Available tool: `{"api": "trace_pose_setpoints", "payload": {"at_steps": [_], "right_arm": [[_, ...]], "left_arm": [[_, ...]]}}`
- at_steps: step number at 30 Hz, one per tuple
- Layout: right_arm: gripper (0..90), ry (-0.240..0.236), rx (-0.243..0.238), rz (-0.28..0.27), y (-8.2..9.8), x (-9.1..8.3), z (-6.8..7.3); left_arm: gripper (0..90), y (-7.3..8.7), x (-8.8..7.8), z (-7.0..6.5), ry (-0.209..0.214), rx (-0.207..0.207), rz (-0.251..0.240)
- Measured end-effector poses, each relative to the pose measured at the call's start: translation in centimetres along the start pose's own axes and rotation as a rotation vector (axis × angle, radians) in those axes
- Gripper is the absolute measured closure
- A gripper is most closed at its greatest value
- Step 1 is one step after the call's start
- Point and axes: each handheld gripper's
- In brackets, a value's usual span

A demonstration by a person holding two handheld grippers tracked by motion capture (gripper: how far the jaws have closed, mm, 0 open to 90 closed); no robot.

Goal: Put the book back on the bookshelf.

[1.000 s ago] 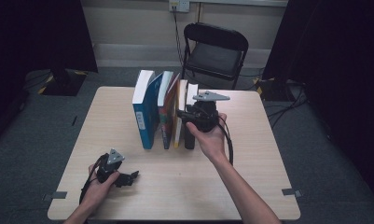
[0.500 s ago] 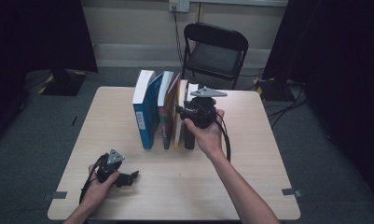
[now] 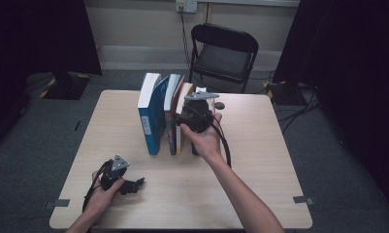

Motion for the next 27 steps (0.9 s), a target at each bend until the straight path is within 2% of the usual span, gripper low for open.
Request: {"api": "trace_pose_setpoints", "payload": {"at_steps": [2,4,8,11,13,18,21,23,27], "right_arm": [[62.7,-0.014,0.009,-0.008,0.0,0.1,-0.1],[67.5,-0.009,-0.007,-0.014,-0.1,0.0,0.0],[70.7,-0.014,-0.018,-0.009,-0.1,-0.1,-0.2],[74.2,0.008,-0.073,0.008,-0.4,-0.4,-0.3],[75.3,0.010,-0.094,0.023,-0.6,-0.6,-0.9],[76.1,0.021,-0.130,0.046,-0.7,-1.0,-1.1],[75.2,0.013,-0.118,0.040,-0.6,-1.0,-1.0],[71.4,-0.034,-0.102,0.012,0.0,-0.8,-0.6],[66.6,-0.035,-0.088,-0.004,0.2,-0.7,-0.4]], "left_arm": [[3.9,0.0,0.0,0.0,0.003,0.001,0.000],[3.8,0.0,0.0,0.0,0.003,0.001,0.000],[3.8,0.0,0.0,0.0,0.003,0.000,0.000],[3.9,0.0,0.0,0.0,0.003,0.001,0.000],[3.8,0.0,0.0,0.0,0.003,0.001,0.000],[3.8,0.0,0.0,0.0,0.002,0.001,0.000],[3.8,0.0,0.0,0.0,0.002,0.001,0.000],[3.8,0.0,0.0,0.0,0.002,0.000,0.000],[3.8,0.0,0.0,0.0,0.002,0.000,0.000]]}}
Point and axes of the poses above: each handheld gripper's, and its own axes: x roughly forward along the jaws, y roughly out of its underside, z roughly to its left, and after that the axes turned 3 degrees about -x, right-handed
